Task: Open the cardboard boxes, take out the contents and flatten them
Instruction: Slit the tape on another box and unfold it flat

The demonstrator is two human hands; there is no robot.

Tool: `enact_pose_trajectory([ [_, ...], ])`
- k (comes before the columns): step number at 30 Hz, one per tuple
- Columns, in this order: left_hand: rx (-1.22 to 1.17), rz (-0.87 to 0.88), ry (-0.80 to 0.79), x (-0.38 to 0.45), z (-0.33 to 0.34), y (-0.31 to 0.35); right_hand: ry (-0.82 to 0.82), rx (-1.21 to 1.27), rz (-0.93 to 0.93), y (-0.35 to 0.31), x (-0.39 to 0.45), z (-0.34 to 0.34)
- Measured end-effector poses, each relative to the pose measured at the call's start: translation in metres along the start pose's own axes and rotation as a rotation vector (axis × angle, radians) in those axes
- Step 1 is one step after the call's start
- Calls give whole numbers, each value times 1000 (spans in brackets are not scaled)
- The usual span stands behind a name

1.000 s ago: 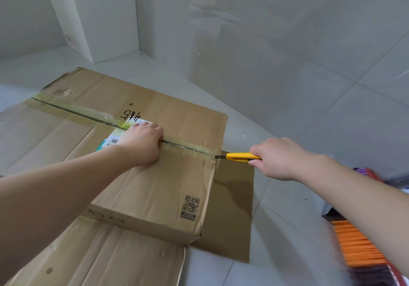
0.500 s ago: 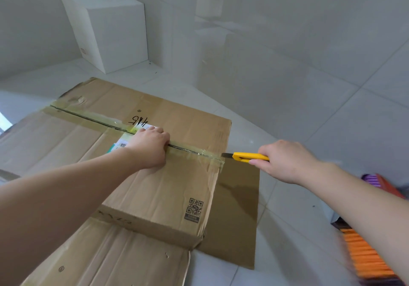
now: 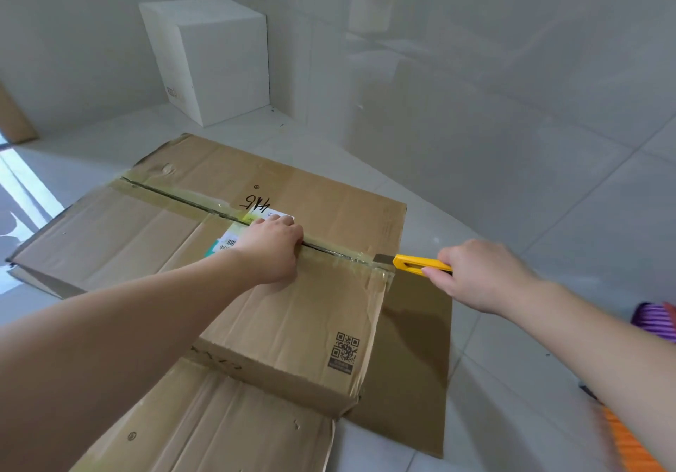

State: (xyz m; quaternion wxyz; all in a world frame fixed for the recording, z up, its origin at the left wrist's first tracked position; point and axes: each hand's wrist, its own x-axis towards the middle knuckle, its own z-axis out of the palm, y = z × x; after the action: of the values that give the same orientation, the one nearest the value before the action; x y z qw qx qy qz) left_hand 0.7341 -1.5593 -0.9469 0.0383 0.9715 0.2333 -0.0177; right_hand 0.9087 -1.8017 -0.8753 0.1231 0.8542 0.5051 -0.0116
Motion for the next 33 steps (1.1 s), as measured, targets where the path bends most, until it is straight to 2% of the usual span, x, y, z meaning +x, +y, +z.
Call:
enact_pose_trajectory([
  [14,36,-23,34,8,1,3,12,97,50,0,10,3],
  [19,124,3,50,12,3,16,-19,241,168,18,13,15],
  [24,42,97,43,18,11,54,-50,357,224,33,14,32],
  [33,-166,-12,78,13,-15,64,10,510,199,18,33,26],
])
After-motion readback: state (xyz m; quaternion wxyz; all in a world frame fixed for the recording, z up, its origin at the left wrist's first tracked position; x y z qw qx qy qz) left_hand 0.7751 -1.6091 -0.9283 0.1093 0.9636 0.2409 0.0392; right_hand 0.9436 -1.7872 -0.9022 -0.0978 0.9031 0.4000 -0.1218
